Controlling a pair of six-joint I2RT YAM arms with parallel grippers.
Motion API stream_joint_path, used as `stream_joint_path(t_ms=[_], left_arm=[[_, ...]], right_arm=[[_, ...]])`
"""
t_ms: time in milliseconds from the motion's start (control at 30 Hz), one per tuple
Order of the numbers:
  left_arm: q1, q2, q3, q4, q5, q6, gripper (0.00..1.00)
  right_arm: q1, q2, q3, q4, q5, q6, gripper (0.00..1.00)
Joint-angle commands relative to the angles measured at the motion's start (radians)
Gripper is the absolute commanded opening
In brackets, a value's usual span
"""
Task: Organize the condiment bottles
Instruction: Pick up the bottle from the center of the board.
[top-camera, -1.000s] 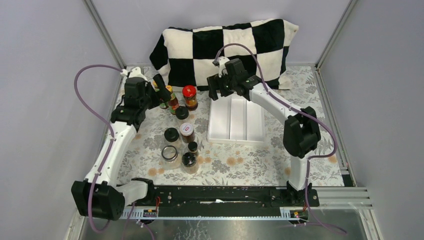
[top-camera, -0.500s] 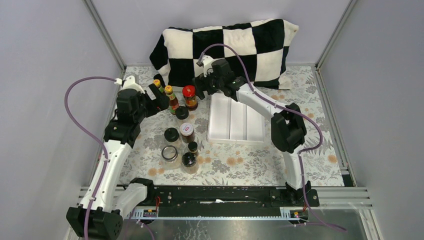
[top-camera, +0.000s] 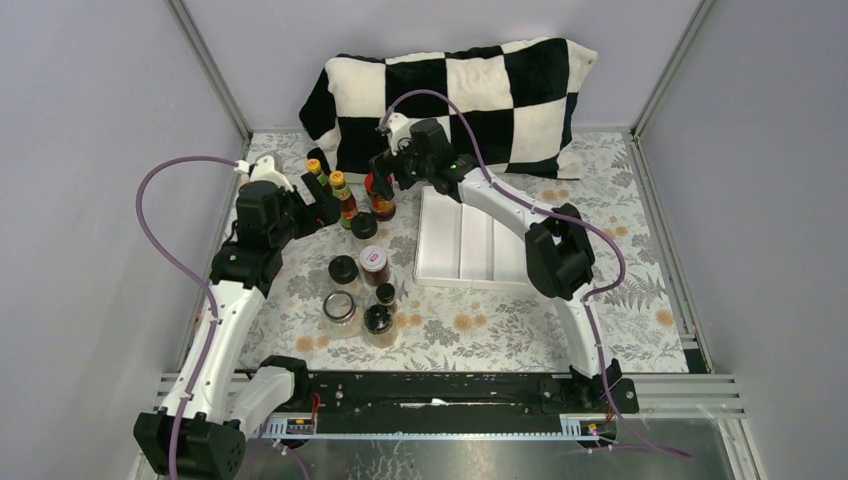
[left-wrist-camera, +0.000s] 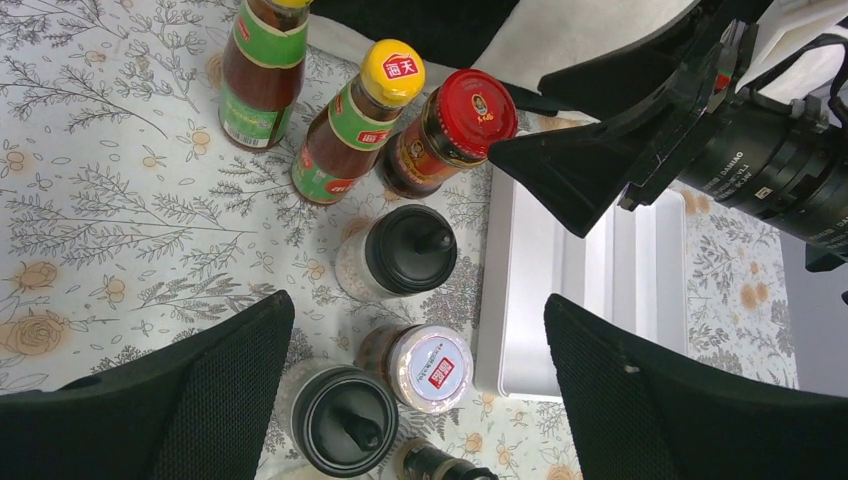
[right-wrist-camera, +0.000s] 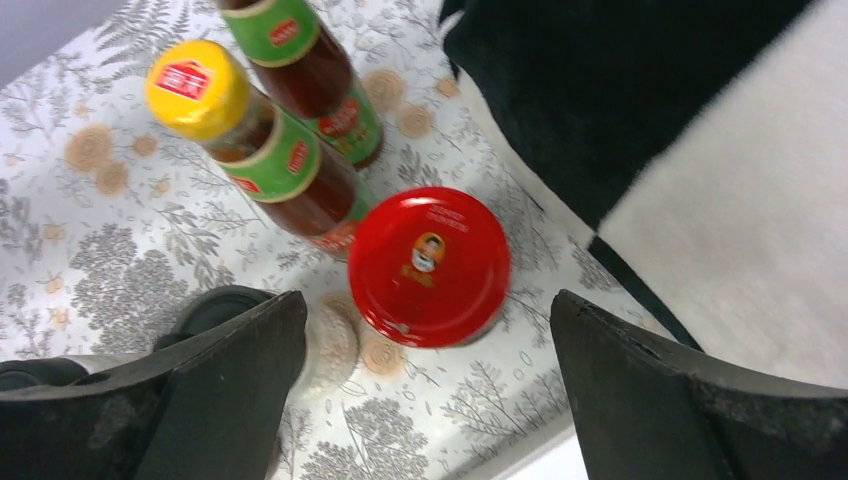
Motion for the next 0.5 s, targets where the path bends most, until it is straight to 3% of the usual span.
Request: stream_joint_path(t_ms=[0, 200, 467], left_arm=[[0.004, -0.004, -0.021, 0.031, 0.012, 0.031, 0.99], [0.004, -0.006, -0.027, 0.030, 0.016, 0.034, 0.99], [0.004, -0.014, -0.026, 0.032, 0.020, 0.038, 0.99]], right_arm=[[0.033, 0.033, 0.090, 0.042, -0.075, -0.009, 1.00], [0.049, 0.094, 0.177, -0.012, -0.072, -0.018, 1.00], [0.069, 0.140, 0.198, -0.039, 0.062, -0.052, 1.00]])
